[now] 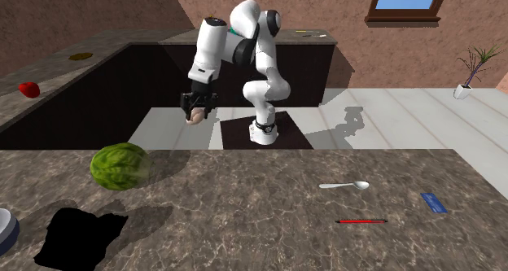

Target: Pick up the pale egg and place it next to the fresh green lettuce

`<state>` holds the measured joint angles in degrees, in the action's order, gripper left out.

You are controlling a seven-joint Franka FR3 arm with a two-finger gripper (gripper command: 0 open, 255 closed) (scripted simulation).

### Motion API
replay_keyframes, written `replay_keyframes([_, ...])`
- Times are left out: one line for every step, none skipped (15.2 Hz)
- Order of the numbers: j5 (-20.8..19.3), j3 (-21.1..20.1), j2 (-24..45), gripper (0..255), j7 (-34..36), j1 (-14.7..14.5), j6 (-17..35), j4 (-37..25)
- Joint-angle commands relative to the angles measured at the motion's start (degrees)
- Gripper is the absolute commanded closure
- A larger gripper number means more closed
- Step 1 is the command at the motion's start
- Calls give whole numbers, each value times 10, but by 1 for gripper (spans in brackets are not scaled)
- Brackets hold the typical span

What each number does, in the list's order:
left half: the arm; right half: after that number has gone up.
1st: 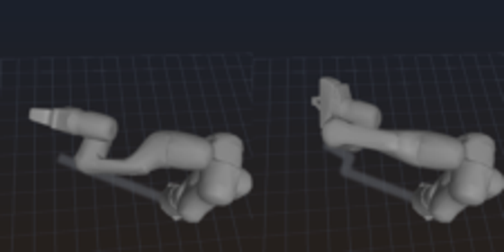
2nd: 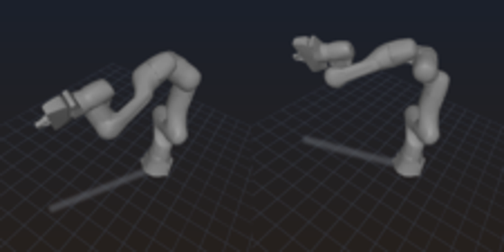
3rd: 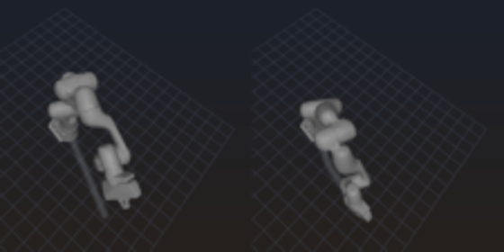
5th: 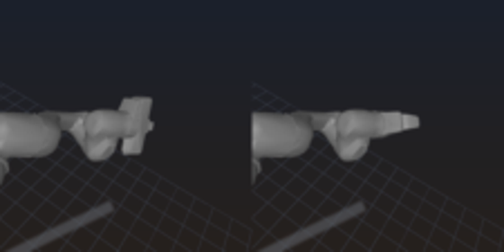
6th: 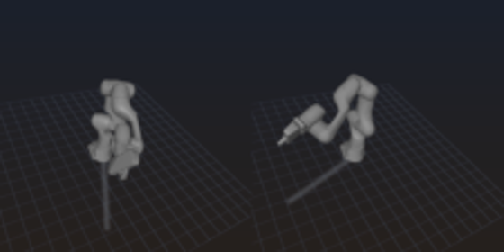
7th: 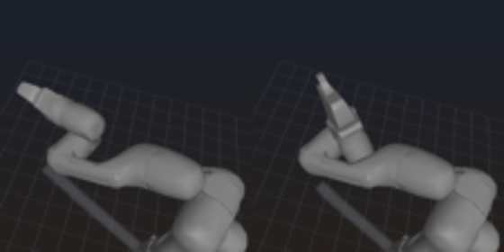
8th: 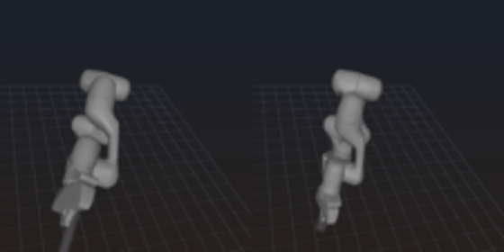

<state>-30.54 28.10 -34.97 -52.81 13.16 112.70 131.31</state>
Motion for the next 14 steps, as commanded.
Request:
replay_keyframes([-3, 28, 12, 255, -30, 3, 9, -15])
replay_keyframes([-4, 42, 19, 255, -44, 4, 15, -23])
replay_keyframes([-4, 57, 26, 255, -59, 4, 20, -32])
replay_keyframes([-3, 72, 35, 255, -74, 3, 25, -42])
replay_keyframes([-1, 87, 44, 255, -89, 2, 30, -52])
replay_keyframes([2, 103, 53, 255, -105, 0, 35, -63])
replay_keyframes([6, 120, 64, 255, -121, -2, 41, -74])
replay_keyframes([11, 136, 75, 255, -137, -5, 46, -86])
replay_keyframes([16, 154, 87, 255, -154, -9, 51, -98])
replay_keyframes([24, 172, 99, 255, -171, -13, 56, -111])
replay_keyframes([32, 192, 112, 255, -189, -19, 61, -125])
replay_keyframes([42, 212, 127, 255, -208, -25, 67, -139])
replay_keyframes([61, 243, 149, 255, -236, -36, 74, -161])
replay_keyframes([59, 245, 150, 255, -235, -36, 81, -153])
